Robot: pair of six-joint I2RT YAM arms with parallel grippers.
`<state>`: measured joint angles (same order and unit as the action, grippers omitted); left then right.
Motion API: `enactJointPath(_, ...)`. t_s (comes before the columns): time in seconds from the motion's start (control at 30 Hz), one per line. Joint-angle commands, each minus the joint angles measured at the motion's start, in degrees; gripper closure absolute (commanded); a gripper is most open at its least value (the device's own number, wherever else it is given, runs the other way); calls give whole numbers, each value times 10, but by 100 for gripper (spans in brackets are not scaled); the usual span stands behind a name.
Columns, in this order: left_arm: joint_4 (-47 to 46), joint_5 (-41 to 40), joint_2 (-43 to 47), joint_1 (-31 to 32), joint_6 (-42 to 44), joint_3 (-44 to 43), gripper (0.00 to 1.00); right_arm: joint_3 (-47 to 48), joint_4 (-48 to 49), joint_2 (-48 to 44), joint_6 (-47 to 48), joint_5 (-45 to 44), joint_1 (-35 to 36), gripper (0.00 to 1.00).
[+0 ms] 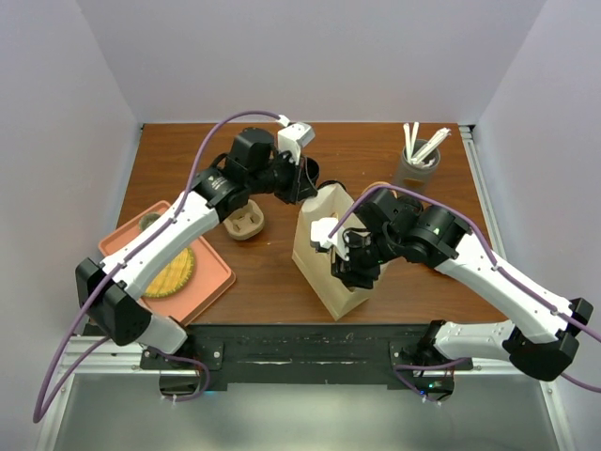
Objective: Pack the takeout coffee
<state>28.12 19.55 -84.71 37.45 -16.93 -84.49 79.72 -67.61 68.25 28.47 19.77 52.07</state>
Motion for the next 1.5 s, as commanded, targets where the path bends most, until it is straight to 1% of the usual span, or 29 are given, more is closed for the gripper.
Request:
enactJointPath(0.0,-112,14,43,2,68,-2,100,38,-43,-3,319,-69,2,49)
enactJointPath(0.1,-139,18,61,2,96,16,100,53,-41,-7,323,-78,2,48)
enactJointPath(0.27,-201,28,99,2,110,63,100,66,-32,-15,329,-91,2,47)
enactJointPath(0.3,-217,36,106,1,111,68,100,61,-30,-18,331,-96,3,46)
enactJointPath(0.43,-222,58,111,2,114,77,100,26,-16,-33,339,-108,2,47)
enactJointPath(0.6,-240,82,120,1,117,98,100,-31,32,-67,346,-119,1,47)
enactJointPath(0.7,-256,106,126,1,124,114,100,-68,75,-86,350,-139,2,48)
enactJointPath(0.77,-268,115,132,2,124,134,100,-66,121,-106,339,-134,3,49)
enactJointPath(0.83,-260,117,133,0,137,136,100,-47,134,-113,318,-130,1,49)
enactJointPath(0.97,-234,131,134,-2,155,138,100,-43,143,-137,317,-164,1,50)
enactJointPath(1.1,-238,143,142,-2,167,147,100,-42,155,-151,323,-197,0,49)
enactJointPath(1.17,-239,148,142,-3,166,147,100,-37,178,-160,317,-197,0,49)
enactJointPath(1.27,-220,141,136,-4,156,129,100,-22,170,-161,309,-197,0,48)
enactJointPath(1.3,-217,119,137,-4,141,124,100,-14,158,-155,306,-197,0,48)
enactJointPath(1.33,-213,101,137,-4,123,112,96,-15,138,-154,304,-197,0,49)
enactJointPath(1.37,-192,52,135,-4,80,102,90,-19,134,-157,302,-197,0,49)
enactJointPath(1.43,-157,13,133,-4,43,66,79,-46,150,-176,299,-207,0,49)
enactJointPath(1.47,-122,-16,134,-4,15,55,70,-54,160,-182,294,-208,0,49)
